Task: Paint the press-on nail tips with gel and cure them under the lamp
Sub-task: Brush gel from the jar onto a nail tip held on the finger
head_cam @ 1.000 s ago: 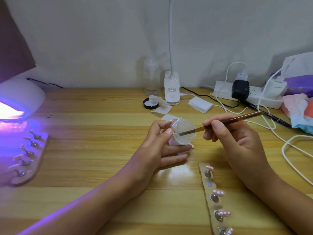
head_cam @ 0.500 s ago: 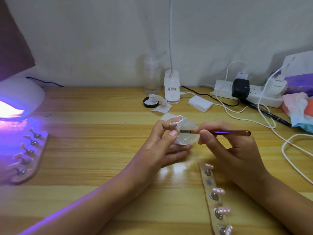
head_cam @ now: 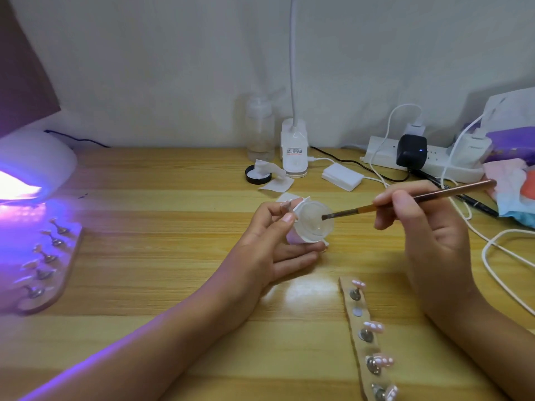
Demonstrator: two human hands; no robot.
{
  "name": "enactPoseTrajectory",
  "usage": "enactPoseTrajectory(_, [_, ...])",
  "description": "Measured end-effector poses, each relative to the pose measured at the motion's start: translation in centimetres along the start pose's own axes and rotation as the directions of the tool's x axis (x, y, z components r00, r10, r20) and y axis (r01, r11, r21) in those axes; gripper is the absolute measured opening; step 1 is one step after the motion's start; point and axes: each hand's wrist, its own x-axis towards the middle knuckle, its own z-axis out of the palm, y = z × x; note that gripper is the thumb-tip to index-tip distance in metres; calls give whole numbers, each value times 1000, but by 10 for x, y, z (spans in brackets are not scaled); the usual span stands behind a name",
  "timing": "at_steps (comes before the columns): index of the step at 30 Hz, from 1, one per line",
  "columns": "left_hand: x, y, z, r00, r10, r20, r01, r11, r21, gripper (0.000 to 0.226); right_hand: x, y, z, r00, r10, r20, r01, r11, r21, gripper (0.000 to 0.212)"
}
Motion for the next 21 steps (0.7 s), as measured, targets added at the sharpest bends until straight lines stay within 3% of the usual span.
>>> enactPoseTrajectory(7, [2,7,-2,998,-56,1,56,995,-87,18,5,8,-4,990,125,-63,-122,992,41,32])
enactPoseTrajectory(14, [3,8,-5,996,-92,-5,90,983,-159,15,11,13,-8,962,240,-131,-225,967,115,31])
enactPoseTrajectory(21, [4,9,-6,993,-118,-3,115,973,-202,14,10,9,-8,973,226,-47,-215,962,168,25])
